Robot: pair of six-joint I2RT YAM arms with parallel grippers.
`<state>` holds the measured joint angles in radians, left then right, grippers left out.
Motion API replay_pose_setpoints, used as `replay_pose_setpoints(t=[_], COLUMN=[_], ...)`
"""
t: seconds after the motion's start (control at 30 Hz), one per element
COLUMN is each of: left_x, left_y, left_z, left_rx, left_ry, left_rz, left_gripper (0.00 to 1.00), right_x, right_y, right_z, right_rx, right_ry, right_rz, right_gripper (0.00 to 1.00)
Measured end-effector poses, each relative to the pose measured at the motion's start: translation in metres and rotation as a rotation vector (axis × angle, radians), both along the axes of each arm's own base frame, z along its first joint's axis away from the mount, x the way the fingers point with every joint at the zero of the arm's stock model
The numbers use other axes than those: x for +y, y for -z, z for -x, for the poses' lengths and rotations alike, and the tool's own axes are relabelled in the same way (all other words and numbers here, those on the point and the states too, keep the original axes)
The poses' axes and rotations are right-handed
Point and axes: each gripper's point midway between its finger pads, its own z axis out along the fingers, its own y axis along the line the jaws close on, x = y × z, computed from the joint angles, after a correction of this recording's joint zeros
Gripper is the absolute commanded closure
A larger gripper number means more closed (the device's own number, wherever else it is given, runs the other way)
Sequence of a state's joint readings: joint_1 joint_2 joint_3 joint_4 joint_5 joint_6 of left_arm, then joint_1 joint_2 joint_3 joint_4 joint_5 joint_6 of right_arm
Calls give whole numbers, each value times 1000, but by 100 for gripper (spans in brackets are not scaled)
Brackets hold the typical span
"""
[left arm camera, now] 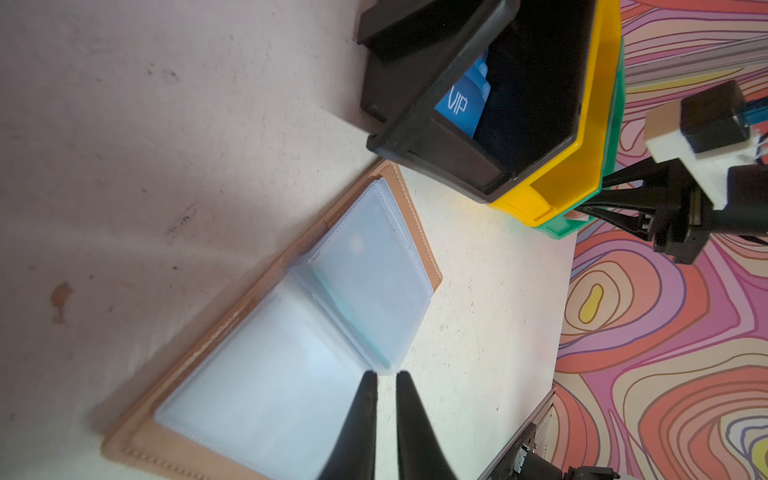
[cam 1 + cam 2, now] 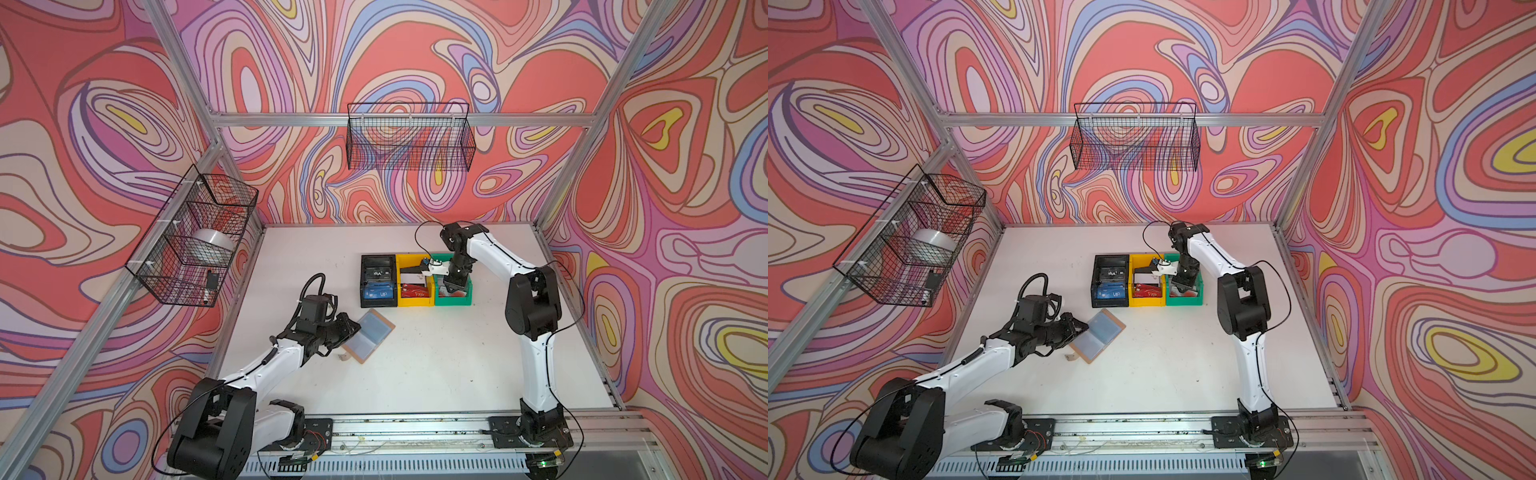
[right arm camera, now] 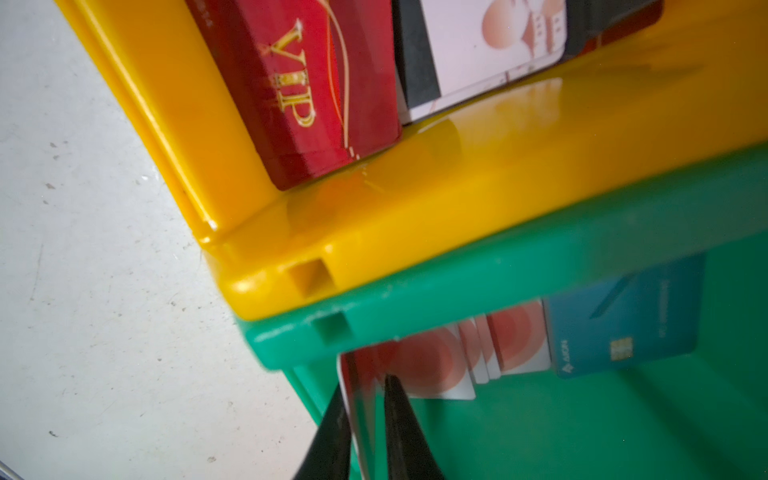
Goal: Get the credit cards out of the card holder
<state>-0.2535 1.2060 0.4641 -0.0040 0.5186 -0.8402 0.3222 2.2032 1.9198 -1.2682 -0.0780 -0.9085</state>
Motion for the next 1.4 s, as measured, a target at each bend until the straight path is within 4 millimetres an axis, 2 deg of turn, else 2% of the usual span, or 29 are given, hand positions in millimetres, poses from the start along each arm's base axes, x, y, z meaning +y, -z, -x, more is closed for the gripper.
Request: replay_pose_setpoints(t=[0.2,0.4,0.57,0.67,0.77,1.0,1.1,1.17,1.27,1.4], left_x=[0,2,2,2,2,4,6,9,16,26], left_y=[1,1,2,2,2,3,6,7,7,4], left_z=[0,-1,-1,-1,-1,-1,1,4,13,21], left_rx=[1,2,7,7,7,9,21,33,54,74], left_ry=[1,-5,-5,-5,-5,-10,-17,-24,-40,-68], left_rz=[-2,-2,-4,-4,-4,-8,-21,-36,-71,-117], left_gripper=[86,86,86,86,86,86,86,87,89,89], right_x=[5,15,20,21,21,16,17,16,15,17], right_y=[-2,-5,-2,1,3,9,7,1,-20,-73], right_z=[-4,-3,1,5,5,-8,-16,-21,-27,-31], right_rx=[-12,-1,33,59,61,5,-33,-67,-143,-286], right_ry=[-1,-15,-28,-34,-36,-4,21,38,71,150], right_rz=[-25,-81,-107,-117,-116,-81,-81,-83,-95,-164], right_gripper=[76,89,92,89,79,69,69,69,70,70])
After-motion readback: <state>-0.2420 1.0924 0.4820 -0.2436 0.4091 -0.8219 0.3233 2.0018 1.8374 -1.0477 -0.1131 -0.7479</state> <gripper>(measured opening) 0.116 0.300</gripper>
